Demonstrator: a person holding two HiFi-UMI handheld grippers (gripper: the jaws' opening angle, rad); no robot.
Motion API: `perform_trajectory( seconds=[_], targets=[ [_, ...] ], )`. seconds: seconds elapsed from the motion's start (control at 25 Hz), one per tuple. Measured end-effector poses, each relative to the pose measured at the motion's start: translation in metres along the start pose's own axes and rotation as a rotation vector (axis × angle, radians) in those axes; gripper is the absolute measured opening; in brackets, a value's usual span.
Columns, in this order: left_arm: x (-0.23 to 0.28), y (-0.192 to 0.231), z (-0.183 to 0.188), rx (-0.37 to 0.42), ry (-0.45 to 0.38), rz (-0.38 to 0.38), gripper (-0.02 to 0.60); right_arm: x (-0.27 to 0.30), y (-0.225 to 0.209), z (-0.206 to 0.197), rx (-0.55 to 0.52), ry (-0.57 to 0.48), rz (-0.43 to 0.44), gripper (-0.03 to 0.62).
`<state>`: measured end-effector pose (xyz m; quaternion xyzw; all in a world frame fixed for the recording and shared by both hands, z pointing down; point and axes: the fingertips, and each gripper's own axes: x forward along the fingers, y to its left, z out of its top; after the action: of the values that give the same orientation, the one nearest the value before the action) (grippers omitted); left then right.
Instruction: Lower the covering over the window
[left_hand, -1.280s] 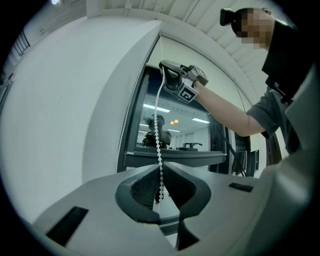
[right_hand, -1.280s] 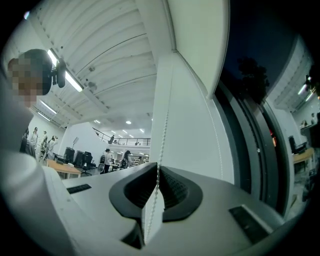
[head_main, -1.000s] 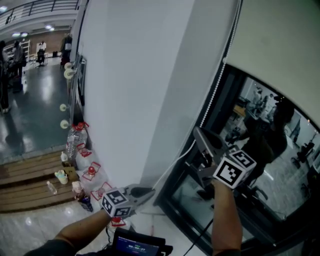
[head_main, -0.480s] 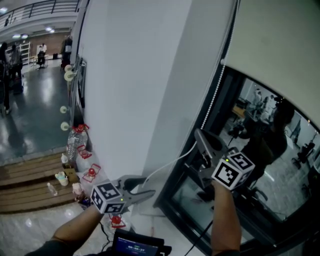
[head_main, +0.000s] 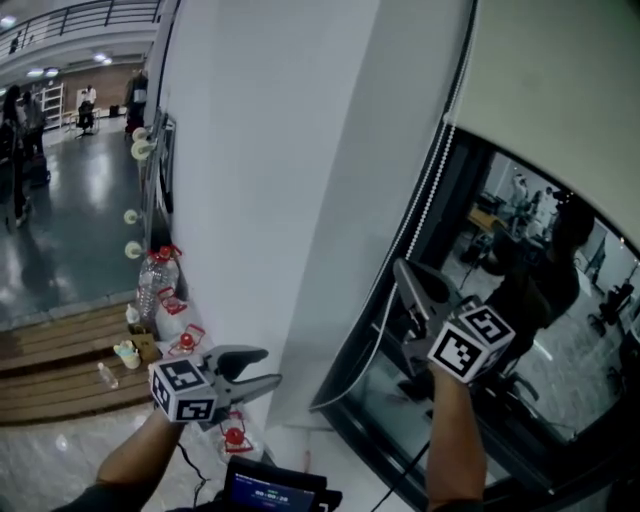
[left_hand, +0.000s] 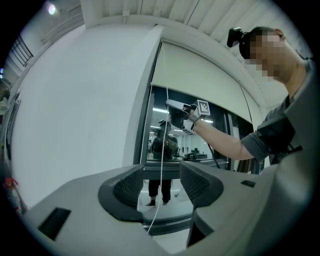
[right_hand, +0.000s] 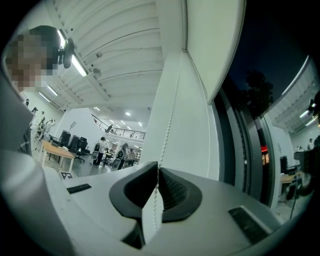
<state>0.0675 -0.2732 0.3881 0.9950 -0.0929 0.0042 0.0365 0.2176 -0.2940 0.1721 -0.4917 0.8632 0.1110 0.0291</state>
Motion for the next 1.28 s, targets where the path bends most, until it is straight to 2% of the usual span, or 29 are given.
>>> perform_trajectory(
  seconds=[0.16,0.36,0.6,0.76,0.92,1.0,1.12,1.28],
  targets=[
    [0.012,-0.009,0.027,0.047,-0.032,-0.001,0.233,0.003,0.012,0.001,-0.032,-0.007,0.006,-0.005],
    [0.022,-0.015,0.069,0.06,-0.099,0.012,0.233,0.0,0.019,-0.002,-0.024,-0.026,0.008,-0.005],
    [0.034,-0.031,0.103,0.099,-0.146,-0.041,0.233,-0.005,0.032,-0.004,-0.022,-0.04,0.03,-0.006],
    [0.039,-0.037,0.112,0.112,-0.158,-0.053,0.233,-0.004,0.041,-0.033,-0.028,0.017,0.04,-0.006],
    [0.043,-0.034,0.116,0.098,-0.172,-0.055,0.233,-0.013,0.05,-0.038,-0.005,-0.033,0.044,-0.006],
    [0.046,-0.034,0.122,0.09,-0.187,-0.057,0.233,-0.013,0.056,-0.043,-0.028,-0.007,0.051,-0.006],
    [0.05,-0.04,0.132,0.093,-0.215,-0.074,0.233,-0.014,0.069,-0.069,-0.035,0.052,0.065,-0.006],
    [0.055,-0.043,0.133,0.092,-0.216,-0.093,0.233,-0.021,0.076,-0.113,0.035,0.09,0.061,-0.006]
  ],
)
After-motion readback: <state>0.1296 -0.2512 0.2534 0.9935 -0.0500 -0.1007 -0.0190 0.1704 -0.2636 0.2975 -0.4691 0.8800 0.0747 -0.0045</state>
